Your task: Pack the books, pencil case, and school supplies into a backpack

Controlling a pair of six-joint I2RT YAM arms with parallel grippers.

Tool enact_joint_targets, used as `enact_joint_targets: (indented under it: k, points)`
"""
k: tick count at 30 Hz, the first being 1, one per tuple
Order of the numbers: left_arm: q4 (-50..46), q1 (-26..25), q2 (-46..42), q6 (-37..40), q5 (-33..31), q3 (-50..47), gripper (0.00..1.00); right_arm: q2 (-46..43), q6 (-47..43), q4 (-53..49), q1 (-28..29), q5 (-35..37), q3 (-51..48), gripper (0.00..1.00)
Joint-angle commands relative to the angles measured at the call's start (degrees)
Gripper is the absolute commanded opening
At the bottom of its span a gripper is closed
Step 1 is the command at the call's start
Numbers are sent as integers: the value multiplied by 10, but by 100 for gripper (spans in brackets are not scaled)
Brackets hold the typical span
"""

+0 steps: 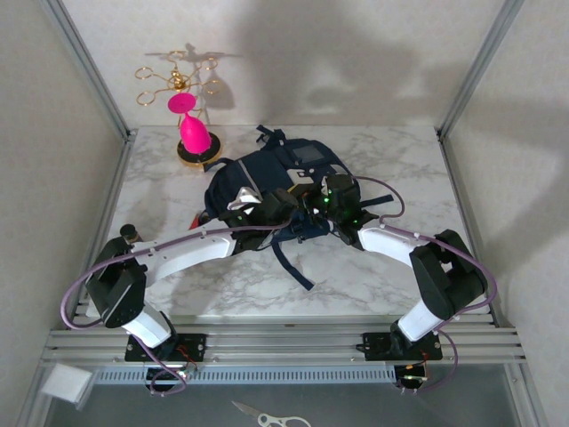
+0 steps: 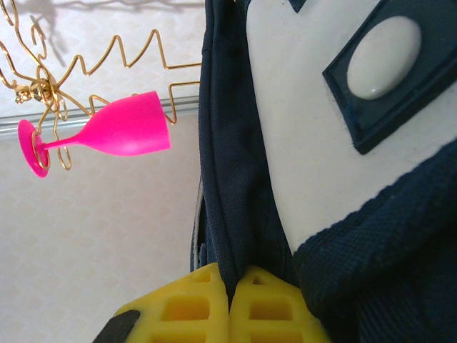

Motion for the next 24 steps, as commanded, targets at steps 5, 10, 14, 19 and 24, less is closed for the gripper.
enact_joint_targets:
  k: [5, 10, 14, 19, 24]
  points:
    - [-38, 18, 14, -1, -16, 11, 29, -14, 0, 83, 17, -31, 11, 0]
    - [-18, 24, 20, -3, -17, -1, 30, -18, -2, 81, 20, -26, 11, 0]
    - [-29, 30, 35, -4, -24, 11, 29, -21, 1, 83, 23, -25, 9, 0]
    - [-41, 39, 57, -7, -30, 27, 24, -20, 2, 84, 25, -28, 10, 0]
    - [-27, 42, 59, -3, -53, 28, 19, -20, 3, 87, 26, -27, 5, 0]
